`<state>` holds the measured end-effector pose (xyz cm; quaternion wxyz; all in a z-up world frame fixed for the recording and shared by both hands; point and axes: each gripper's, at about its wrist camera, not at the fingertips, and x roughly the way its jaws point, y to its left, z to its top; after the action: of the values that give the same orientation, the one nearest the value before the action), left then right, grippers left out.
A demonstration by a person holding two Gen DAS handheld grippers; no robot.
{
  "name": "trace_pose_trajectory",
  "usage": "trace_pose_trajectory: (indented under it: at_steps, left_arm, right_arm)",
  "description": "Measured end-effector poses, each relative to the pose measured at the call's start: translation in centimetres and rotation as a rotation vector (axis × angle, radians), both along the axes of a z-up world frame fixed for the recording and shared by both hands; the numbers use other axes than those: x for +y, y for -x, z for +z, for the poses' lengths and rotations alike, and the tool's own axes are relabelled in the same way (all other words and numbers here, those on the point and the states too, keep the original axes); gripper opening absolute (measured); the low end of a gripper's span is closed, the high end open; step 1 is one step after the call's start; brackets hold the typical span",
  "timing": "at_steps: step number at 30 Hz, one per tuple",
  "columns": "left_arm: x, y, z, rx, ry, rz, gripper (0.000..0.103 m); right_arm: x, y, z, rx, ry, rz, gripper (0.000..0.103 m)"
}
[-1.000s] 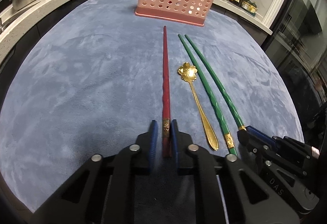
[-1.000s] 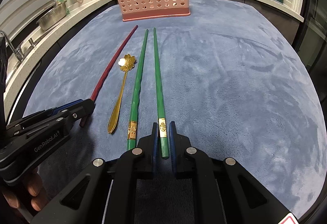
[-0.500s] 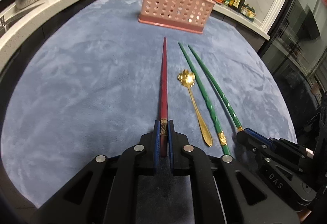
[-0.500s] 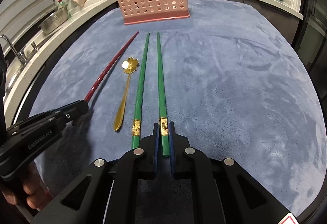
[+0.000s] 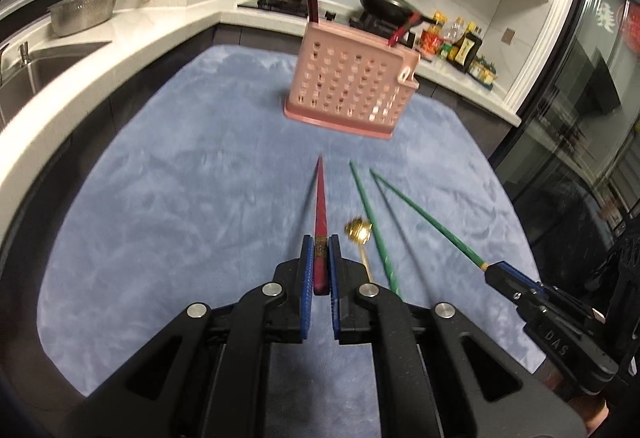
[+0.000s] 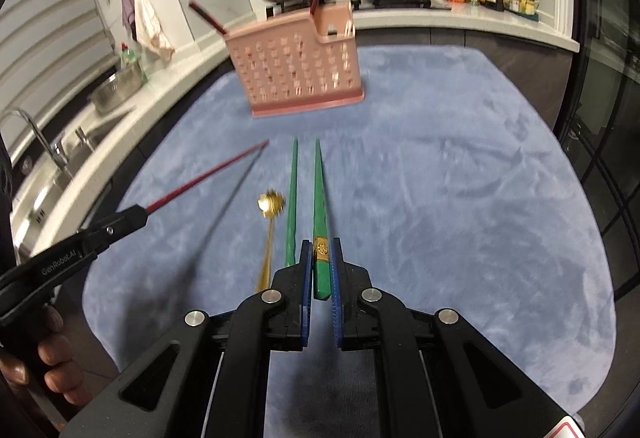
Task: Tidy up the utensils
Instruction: 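Lift both chopsticks and lower them into the pink holder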
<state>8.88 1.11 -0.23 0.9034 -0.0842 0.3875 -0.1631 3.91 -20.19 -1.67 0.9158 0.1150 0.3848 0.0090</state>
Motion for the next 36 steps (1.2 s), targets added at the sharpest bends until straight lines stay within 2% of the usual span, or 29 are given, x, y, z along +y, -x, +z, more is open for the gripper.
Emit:
trace_pose_trajectory:
  at_steps: [13, 28, 36]
  left_arm:
    - [0.1, -1.8, 6.0, -0.119, 0.024, 0.010, 0.007]
    - [0.0, -5.7, 11.1, -0.232, 0.038, 0.048, 0.007]
    - [-0.6, -8.0, 14.7, -0.310, 0.051, 0.044, 0.007]
  right_arm:
    - [-2.8, -1.7, 7.1, -0.151, -0.029, -0.059, 0.007]
    - [-5.4, -4.1, 11.5, -0.249, -0.080, -0.095, 0.007]
    - [-7.3, -6.3, 14.2, -0.310, -0.157, -0.103, 0.007]
